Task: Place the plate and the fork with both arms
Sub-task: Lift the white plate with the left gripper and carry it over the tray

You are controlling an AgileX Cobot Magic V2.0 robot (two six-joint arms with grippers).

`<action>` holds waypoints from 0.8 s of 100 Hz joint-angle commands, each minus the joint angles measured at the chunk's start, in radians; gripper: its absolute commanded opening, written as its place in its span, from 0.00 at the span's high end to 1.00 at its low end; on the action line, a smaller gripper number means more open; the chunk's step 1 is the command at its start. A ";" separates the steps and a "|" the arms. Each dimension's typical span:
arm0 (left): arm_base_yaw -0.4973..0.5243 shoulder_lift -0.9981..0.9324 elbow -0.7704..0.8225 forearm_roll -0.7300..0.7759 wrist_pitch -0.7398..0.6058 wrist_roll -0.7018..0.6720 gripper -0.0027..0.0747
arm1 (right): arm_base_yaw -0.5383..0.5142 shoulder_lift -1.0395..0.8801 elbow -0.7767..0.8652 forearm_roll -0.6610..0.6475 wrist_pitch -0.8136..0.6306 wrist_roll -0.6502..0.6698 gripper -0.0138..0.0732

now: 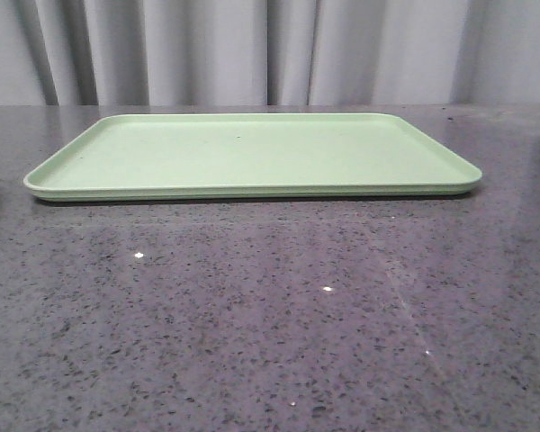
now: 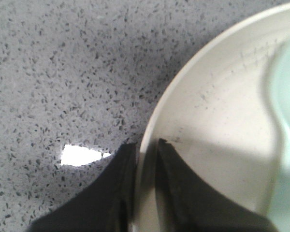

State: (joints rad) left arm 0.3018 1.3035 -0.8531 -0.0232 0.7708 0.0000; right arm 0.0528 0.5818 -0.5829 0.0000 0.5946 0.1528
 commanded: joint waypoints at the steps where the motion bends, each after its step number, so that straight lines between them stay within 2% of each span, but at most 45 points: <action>1: 0.005 -0.017 -0.022 0.001 -0.016 0.000 0.99 | 0.003 0.008 -0.033 -0.011 -0.063 -0.003 0.19; 24: 0.007 -0.017 -0.022 0.001 0.005 0.000 0.99 | 0.003 0.008 -0.033 -0.011 -0.064 -0.003 0.19; 39: 0.059 -0.039 -0.026 -0.016 0.044 0.031 0.99 | 0.003 0.008 -0.033 -0.011 -0.064 -0.003 0.19; 54: 0.101 -0.079 -0.051 -0.135 0.060 0.101 0.99 | 0.003 0.008 -0.033 -0.011 -0.071 -0.003 0.19; 80: 0.157 -0.109 -0.181 -0.300 0.113 0.176 0.99 | 0.003 0.008 -0.033 -0.011 -0.072 -0.003 0.19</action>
State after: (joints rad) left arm 0.4481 1.2280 -0.9624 -0.2354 0.9058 0.1435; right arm 0.0528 0.5818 -0.5829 0.0000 0.5946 0.1528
